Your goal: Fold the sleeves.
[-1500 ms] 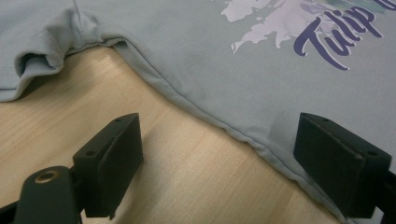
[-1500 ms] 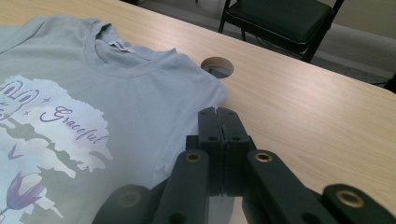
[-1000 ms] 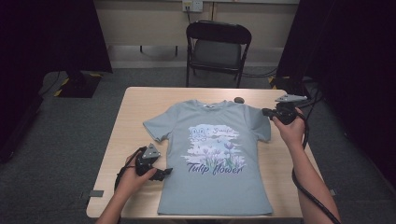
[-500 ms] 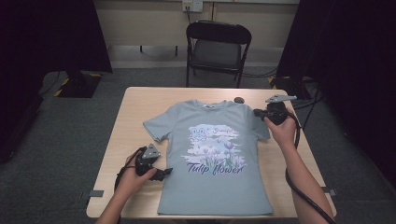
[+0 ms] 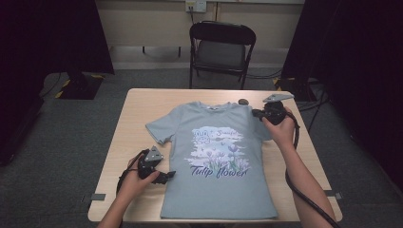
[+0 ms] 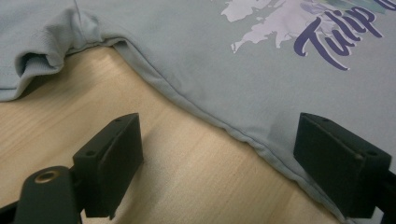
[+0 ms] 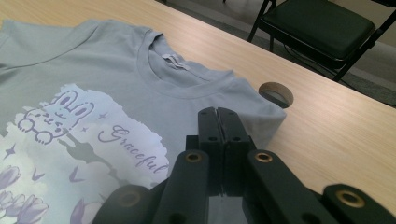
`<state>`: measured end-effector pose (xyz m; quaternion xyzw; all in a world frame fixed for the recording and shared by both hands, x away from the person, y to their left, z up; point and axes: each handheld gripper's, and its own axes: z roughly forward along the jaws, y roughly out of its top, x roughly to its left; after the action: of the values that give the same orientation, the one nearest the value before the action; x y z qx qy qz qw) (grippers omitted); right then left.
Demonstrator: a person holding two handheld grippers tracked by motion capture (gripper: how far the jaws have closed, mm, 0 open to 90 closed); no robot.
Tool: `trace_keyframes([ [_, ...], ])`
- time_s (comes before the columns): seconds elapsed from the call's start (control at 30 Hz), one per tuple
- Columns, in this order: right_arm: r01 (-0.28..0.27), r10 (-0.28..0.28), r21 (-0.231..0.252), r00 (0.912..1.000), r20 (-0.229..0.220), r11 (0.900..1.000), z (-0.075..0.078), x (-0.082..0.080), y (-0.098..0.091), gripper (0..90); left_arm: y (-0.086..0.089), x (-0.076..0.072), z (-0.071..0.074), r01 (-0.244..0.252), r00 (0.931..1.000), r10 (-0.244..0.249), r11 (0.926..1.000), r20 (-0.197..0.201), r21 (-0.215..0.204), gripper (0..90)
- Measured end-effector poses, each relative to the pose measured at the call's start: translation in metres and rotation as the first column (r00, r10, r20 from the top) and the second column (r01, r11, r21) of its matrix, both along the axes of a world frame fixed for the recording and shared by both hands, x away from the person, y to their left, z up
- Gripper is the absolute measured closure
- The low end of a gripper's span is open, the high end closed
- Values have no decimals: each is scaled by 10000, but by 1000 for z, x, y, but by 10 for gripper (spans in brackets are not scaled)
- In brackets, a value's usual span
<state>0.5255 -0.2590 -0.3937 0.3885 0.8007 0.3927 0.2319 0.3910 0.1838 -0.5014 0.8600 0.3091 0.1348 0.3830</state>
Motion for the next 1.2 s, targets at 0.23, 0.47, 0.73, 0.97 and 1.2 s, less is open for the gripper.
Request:
trace_keyframes([
  [0.23,-5,9,245,9999,-173,9997,-4,7,11,895,0,0,0,1,10000,-1,10000,1,-2,151],
  [0.47,-51,57,229,9996,-263,9997,-9,11,20,894,0,0,0,2,10000,-2,10000,0,1,151],
  [0.73,-236,236,6,9991,-359,9997,-14,15,39,893,0,0,0,2,10000,-2,10000,1,-1,151],
  [0.97,-495,492,-43,9974,-519,9988,-20,18,57,885,0,0,0,0,10000,0,10000,-1,-1,151],
  [1.2,-630,644,299,9966,-506,9976,-21,17,70,724,0,0,0,-2,10000,2,10000,2,-1,151],
])
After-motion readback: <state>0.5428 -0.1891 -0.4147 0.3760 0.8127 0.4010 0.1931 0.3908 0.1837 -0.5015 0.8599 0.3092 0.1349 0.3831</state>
